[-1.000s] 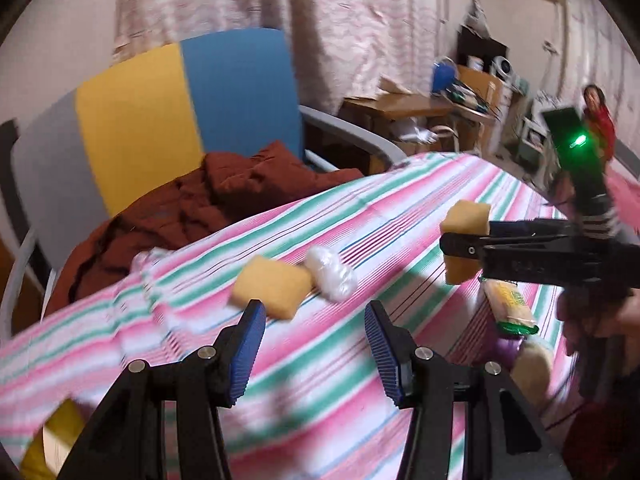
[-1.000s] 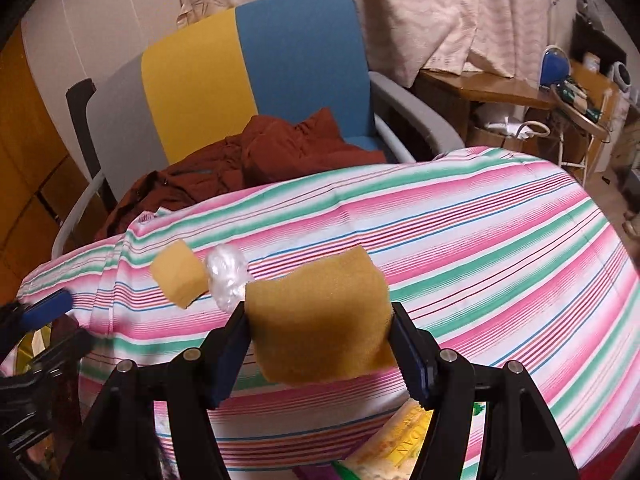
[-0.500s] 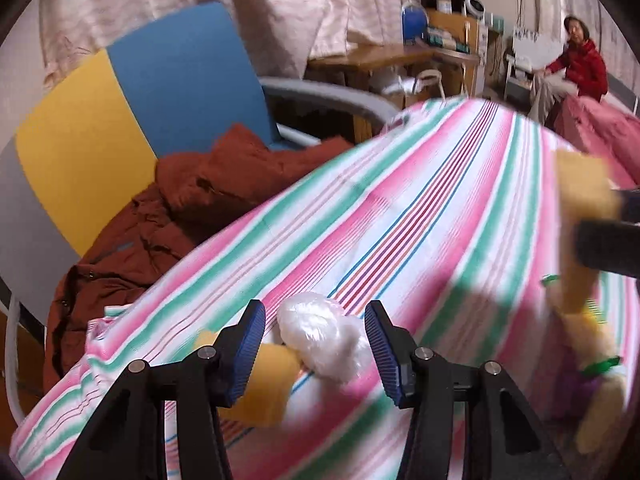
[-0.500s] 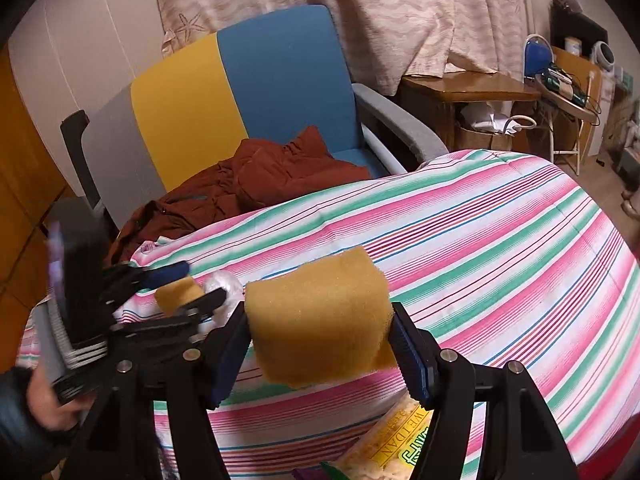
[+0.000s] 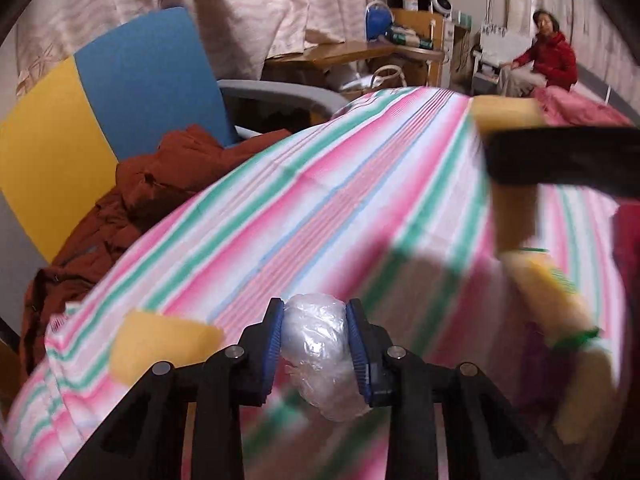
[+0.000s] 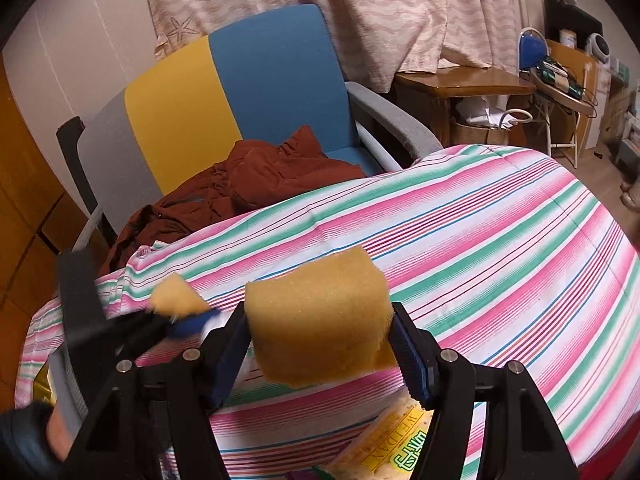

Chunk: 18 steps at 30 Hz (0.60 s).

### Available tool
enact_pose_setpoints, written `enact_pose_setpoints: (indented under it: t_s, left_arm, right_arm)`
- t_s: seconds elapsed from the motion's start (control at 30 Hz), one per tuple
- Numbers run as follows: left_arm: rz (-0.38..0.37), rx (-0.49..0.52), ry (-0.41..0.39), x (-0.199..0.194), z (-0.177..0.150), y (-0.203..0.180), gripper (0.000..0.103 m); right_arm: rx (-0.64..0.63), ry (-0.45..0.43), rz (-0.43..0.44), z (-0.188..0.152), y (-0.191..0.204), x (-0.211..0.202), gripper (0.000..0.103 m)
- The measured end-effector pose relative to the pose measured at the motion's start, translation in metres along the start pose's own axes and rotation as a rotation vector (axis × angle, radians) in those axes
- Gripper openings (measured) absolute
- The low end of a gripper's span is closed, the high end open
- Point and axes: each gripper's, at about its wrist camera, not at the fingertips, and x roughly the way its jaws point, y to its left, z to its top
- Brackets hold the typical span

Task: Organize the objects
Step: 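Grasp the bubble-wrapped item with the left tool while the right tool holds the sponge, then carry the bubble-wrapped item and yellow sponge over the gold tray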

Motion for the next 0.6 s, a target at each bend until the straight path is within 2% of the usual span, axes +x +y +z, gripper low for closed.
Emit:
enact_pose_setpoints:
  t_s: [0.2,0.33,0.43,0.6]
  left_arm:
    - [-0.061,-0.152,-0.002,-0.040,-0.038,-0.002,0.031]
    - [-0.080,-0.217,0.021,-0.058,-0.066,-0.008,0.031]
    - [-0.039,-0.229,0.059,-0.055,-0.078,-0.013,0.032]
    - [-0.053,-0.288,0.095,-0.049,-0.087,-0.016,0.035]
  right_arm:
    - [-0.056,0.046,0.052,-0.004,0.010,0.012,0.068]
    - [-0.144,0.033,0.094,-0.009,0.030,0.011,0.068]
    - [-0.170,0.057,0.141,-0.014,0.039,0.017,0.068]
    - [-0.189,0.097,0.125,-0.020,0.041,0.027,0.068]
